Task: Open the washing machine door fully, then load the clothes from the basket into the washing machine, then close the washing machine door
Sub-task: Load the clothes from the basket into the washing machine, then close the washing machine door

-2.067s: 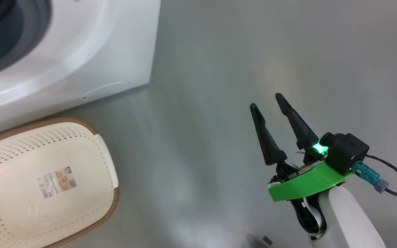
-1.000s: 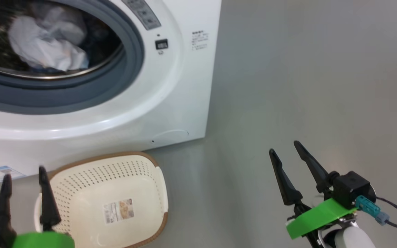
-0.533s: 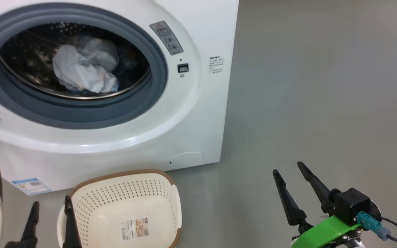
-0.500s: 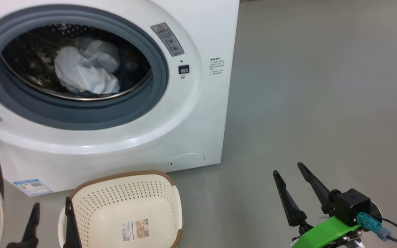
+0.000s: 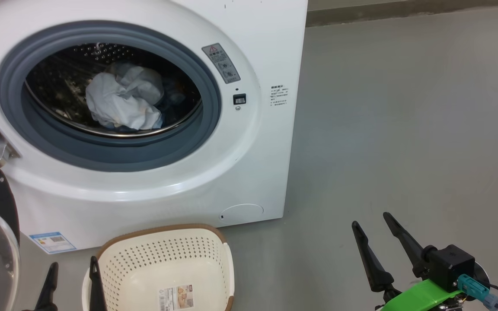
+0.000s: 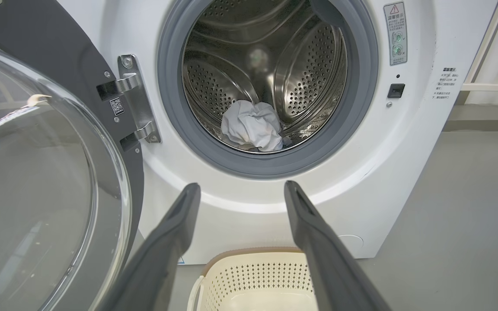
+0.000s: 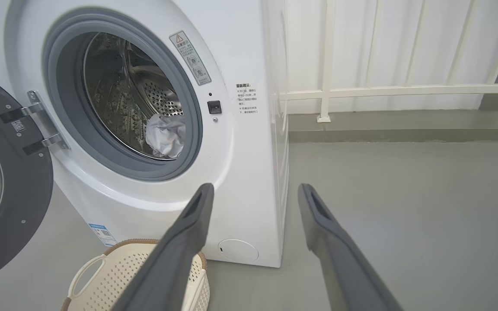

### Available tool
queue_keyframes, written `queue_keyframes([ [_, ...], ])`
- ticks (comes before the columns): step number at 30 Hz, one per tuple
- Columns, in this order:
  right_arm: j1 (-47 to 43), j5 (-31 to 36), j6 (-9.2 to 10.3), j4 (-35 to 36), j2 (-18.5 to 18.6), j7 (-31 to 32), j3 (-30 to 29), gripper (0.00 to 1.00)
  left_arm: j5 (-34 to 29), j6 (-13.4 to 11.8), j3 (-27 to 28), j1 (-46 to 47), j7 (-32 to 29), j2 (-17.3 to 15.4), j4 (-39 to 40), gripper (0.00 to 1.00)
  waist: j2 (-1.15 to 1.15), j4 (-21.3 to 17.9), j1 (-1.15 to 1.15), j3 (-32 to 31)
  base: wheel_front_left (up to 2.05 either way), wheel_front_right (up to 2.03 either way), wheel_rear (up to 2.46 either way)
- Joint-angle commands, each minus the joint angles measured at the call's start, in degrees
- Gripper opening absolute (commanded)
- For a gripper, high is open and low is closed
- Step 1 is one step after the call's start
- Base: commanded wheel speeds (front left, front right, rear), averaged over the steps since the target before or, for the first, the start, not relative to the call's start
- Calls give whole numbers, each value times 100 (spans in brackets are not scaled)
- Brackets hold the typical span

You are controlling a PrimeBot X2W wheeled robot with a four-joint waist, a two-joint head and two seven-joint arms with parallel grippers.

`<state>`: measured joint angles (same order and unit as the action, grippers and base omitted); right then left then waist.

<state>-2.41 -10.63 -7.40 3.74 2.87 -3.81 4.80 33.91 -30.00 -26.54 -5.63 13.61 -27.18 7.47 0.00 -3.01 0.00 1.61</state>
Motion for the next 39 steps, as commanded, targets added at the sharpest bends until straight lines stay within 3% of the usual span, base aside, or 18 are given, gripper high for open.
queue_keyframes([
  [1, 31, 62, -9, 176, 0, 17, 117, 100, -32, 38, 189, 203, -9, -144, 84, 100, 0, 3, 0, -16, 0, 0, 0],
  [28, -41, 48, -9, 194, 0, 71, 58, 100, -80, 21, 103, 206, -13, -168, 26, 100, 0, 10, 0, -170, -1, 1, 0],
  [39, -44, 53, -9, 220, 0, 83, 46, 100, -82, 5, 77, 257, -13, -147, 9, 100, 0, 32, 0, -129, -96, 96, 0],
])
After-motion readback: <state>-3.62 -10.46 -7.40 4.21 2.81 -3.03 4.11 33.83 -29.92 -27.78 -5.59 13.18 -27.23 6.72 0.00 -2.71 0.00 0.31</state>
